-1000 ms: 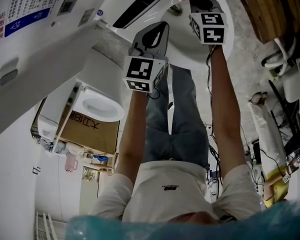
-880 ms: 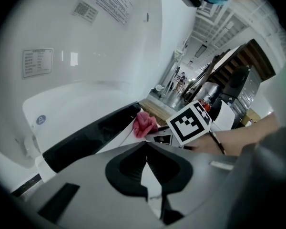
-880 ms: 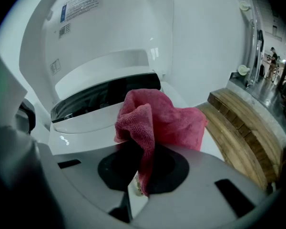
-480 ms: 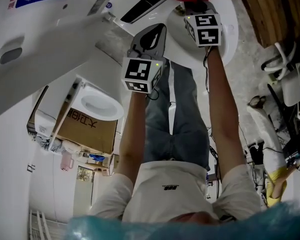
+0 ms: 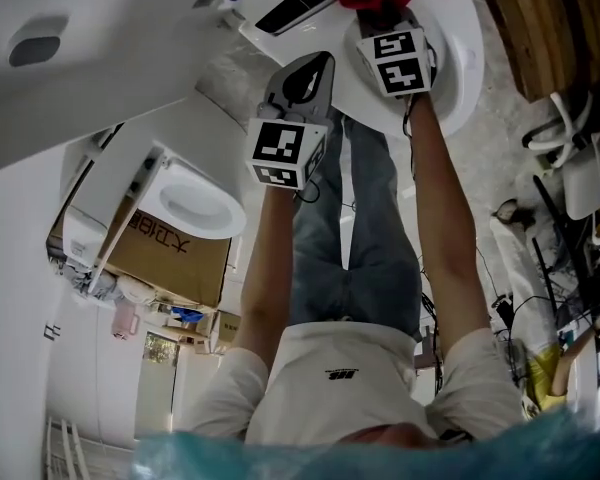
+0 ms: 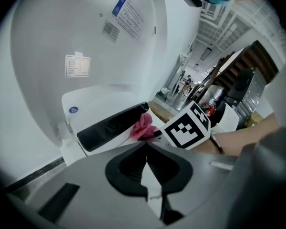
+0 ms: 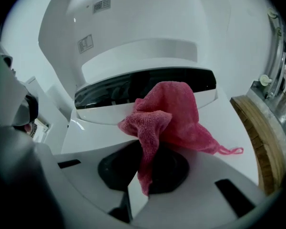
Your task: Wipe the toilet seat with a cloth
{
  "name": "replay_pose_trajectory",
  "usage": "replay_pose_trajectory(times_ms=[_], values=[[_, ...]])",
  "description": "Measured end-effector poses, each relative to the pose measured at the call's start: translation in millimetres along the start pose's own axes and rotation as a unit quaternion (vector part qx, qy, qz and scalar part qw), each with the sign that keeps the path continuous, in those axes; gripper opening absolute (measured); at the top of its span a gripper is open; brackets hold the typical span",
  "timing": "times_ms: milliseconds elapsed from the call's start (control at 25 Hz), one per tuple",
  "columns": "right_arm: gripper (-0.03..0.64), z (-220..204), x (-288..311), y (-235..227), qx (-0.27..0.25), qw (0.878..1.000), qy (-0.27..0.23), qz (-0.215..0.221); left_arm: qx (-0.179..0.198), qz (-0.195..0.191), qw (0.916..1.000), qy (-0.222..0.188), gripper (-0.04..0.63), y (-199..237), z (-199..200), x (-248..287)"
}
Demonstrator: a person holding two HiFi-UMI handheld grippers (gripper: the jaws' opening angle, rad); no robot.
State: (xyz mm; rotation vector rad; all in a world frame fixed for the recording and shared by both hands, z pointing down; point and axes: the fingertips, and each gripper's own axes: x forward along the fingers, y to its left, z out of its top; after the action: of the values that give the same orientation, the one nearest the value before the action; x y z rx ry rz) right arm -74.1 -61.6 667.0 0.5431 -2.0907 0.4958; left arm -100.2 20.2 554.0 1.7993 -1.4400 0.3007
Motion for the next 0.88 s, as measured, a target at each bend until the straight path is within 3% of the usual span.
replay_pose_trajectory(times_ms=[440,880], values=[[0.018,-9,4,49,-0.059,0.998,0.011,0.035,-0.012,0.017,0.9998,-0.002,0.011,9,-21,-23],[0.018,-22,-2,96,-0.138,0.987,0.029,0.078,-0.022,0.025,0.9994,0.002,0.011,6,-41,-43]])
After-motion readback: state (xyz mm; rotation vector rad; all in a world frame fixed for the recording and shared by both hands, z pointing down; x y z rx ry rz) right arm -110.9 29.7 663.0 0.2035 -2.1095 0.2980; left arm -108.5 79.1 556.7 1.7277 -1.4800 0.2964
